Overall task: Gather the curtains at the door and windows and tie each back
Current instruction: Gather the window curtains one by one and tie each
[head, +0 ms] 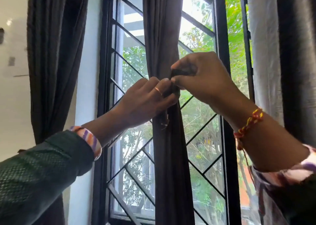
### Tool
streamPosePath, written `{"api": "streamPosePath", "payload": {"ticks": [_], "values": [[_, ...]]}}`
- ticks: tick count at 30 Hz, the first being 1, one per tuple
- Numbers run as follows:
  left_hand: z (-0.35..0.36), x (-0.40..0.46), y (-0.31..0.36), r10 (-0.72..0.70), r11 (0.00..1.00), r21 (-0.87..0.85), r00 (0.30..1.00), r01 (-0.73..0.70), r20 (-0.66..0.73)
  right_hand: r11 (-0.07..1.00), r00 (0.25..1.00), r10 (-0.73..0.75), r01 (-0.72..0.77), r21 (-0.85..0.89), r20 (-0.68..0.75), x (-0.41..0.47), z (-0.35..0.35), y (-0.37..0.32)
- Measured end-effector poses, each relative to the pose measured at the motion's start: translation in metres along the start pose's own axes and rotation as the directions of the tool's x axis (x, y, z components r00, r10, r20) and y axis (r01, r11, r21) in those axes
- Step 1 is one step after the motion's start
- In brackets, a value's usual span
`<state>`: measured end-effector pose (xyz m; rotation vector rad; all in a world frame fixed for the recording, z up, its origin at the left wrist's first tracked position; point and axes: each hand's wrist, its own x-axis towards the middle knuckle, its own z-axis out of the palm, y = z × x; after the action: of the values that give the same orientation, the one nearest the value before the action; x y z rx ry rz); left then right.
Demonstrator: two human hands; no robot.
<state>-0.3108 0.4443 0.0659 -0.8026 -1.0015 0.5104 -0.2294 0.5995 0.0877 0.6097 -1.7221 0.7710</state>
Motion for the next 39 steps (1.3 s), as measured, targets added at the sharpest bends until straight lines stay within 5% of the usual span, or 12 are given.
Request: {"api": "streamPosePath", "payload": {"ticks": [7, 11, 15, 19, 23, 27, 31, 33, 37, 39], "values": [[-0.007, -0.008, -0.012, 0.070, 0.983, 0.155, 0.985, -0.095, 0.155, 1.000, 1.000, 0.002, -0.002, -0.023, 0.001, 0.020, 0.026, -0.024], [-0.012, -0.006, -0.015, 0.001, 0.954, 0.298, 0.999, -0.014, 0.044, 0.998, 0.998, -0.062, 0.062, -0.025, -0.032, 0.009, 0.038, -0.036], [-0.008, -0.011, -0.021, -0.071, 0.934, 0.347, 0.995, 0.091, -0.069, 0.997, 0.997, 0.070, -0.069, 0.034, -0.026, -0.018, 0.044, -0.035], [-0.015, -0.015, -0.024, -0.190, 0.972, 0.177, 0.963, 0.156, 0.193, 0.984, 0.973, 0.177, -0.180, 0.005, 0.148, -0.050, 0.052, -0.021], [-0.023, -0.009, -0.017, -0.382, 0.891, -0.042, 0.798, 0.451, 0.466, 0.975, 0.971, 0.203, -0.212, 0.060, 0.126, -0.050, 0.053, -0.009], [-0.025, -0.007, -0.014, -0.467, 0.841, -0.038, 0.758, 0.540, 0.454, 0.963, 0.988, 0.117, -0.088, -0.257, 0.103, -0.039, 0.041, -0.011], [-0.028, -0.004, -0.014, -0.523, 0.786, -0.082, 0.731, 0.612, 0.438, 0.830, 0.991, -0.123, 0.131, -0.542, 0.052, -0.026, 0.033, -0.018], [-0.027, -0.001, -0.012, -0.529, 0.777, -0.106, 0.735, 0.620, 0.425, 0.853, 0.969, -0.245, 0.199, -0.483, -0.035, -0.014, 0.036, -0.017], [-0.030, 0.001, -0.006, -0.507, 0.815, -0.184, 0.829, 0.550, 0.236, 0.967, 0.964, -0.198, 0.163, -0.197, -0.175, 0.004, 0.046, -0.013], [-0.033, 0.002, -0.006, -0.530, 0.799, -0.208, 0.824, 0.564, 0.199, 0.984, 0.969, -0.165, 0.149, -0.102, -0.182, 0.009, 0.049, -0.012]]}}
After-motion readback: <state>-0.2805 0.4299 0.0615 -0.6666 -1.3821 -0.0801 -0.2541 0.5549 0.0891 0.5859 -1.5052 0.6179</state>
